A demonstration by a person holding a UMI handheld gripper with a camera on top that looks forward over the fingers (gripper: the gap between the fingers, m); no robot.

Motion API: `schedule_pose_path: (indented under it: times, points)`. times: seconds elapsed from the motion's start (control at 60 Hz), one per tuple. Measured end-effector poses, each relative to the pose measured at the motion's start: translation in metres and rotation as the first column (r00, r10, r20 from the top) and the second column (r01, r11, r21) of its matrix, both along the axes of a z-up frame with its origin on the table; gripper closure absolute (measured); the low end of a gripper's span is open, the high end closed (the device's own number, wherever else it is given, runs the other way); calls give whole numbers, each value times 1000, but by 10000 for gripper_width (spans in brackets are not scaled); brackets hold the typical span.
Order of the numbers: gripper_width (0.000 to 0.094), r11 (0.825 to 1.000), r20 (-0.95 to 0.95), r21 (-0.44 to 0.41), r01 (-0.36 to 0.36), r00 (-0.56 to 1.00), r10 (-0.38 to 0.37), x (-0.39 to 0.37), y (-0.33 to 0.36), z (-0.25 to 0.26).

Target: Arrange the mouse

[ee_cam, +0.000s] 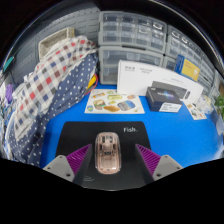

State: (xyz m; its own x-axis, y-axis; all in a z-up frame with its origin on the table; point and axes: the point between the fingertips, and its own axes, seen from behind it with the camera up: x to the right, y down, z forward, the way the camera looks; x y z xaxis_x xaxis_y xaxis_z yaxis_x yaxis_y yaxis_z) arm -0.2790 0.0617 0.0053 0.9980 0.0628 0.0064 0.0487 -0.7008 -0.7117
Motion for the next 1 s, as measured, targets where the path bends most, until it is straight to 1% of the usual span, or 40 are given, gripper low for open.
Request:
schedule_pose_path:
  times: [0.15, 0.367, 0.55, 0.65, 0.817, 1.0]
  points:
    - [79, 997, -52, 74, 22, 998, -18, 22, -3, 60]
    - [74, 981, -51, 185, 52, 998, -43, 91, -32, 157]
    - [73, 969, -52, 242, 48, 998, -36, 158, -77, 206]
    - [73, 967, -67, 251, 52, 997, -36, 195, -104, 216]
    - [85, 965, -57, 254, 58, 997, -45, 252, -144, 216]
    - [86, 971, -43, 230, 66, 997, -58, 290, -178, 205]
